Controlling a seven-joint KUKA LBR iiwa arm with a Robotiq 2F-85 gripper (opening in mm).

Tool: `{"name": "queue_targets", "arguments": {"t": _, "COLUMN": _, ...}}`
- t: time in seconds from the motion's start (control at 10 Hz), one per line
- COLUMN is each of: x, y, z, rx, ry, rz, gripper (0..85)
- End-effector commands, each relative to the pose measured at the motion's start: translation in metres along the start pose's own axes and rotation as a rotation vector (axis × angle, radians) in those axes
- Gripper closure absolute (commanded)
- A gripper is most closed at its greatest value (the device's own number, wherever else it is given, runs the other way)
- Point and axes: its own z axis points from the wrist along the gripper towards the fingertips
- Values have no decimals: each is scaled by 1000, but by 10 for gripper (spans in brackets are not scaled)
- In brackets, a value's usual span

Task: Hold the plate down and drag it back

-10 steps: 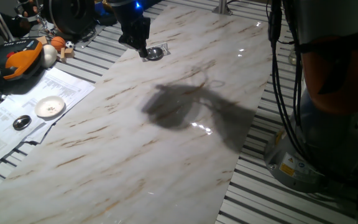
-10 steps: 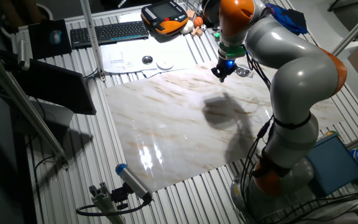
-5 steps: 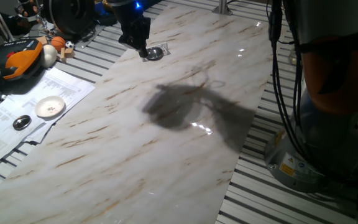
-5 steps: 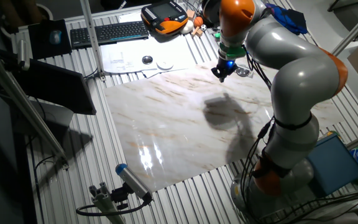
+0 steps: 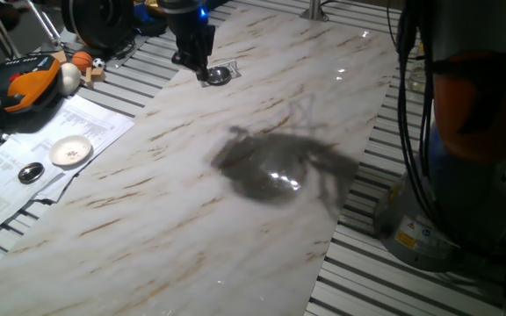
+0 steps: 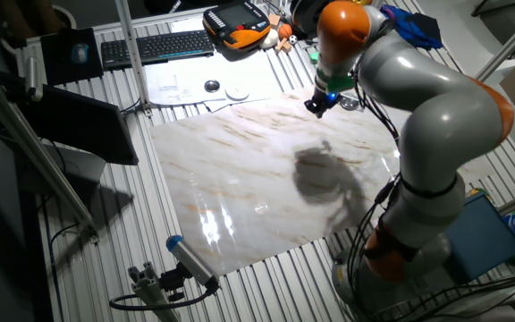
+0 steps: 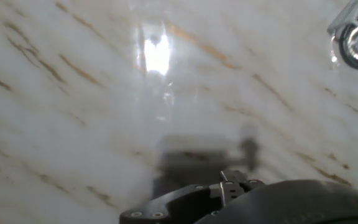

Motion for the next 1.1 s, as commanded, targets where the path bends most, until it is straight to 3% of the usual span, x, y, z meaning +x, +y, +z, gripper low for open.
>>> {"name": "queue_targets", "arguments": {"t": 0.0, "x": 0, "y": 0, "z": 0, "rx": 43, "ry": -37, "rz": -10, "gripper": 850}}
{"name": "queue_targets", "arguments": {"t": 0.2, "x": 0, "y": 0, "z": 0, "rx": 59, "ry": -54, "rz": -20, "gripper": 850}}
{"name": "queue_targets", "arguments": {"t": 0.3, "x": 0, "y": 0, "z": 0, "rx": 85, "ry": -80, "rz": -45, "gripper": 850}}
{"name": "queue_targets", "arguments": {"t": 0.5, "x": 0, "y": 0, "z": 0, "rx": 177, "ry": -116, "rz": -94, "gripper": 850}}
{"name": "queue_targets", "arguments": {"t": 0.6, "x": -1, "y": -2, "z": 1, "rx": 202, "ry": -128, "rz": -110, "gripper": 850}}
{"name": "queue_targets", "arguments": {"t": 0.8, "x": -13, "y": -33, "z": 17, "rx": 217, "ry": -130, "rz": -145, "gripper": 850}}
{"name": "queue_targets", "arguments": {"t": 1.0, "x": -25, "y": -65, "z": 28, "rx": 238, "ry": -113, "rz": -159, "gripper": 850}}
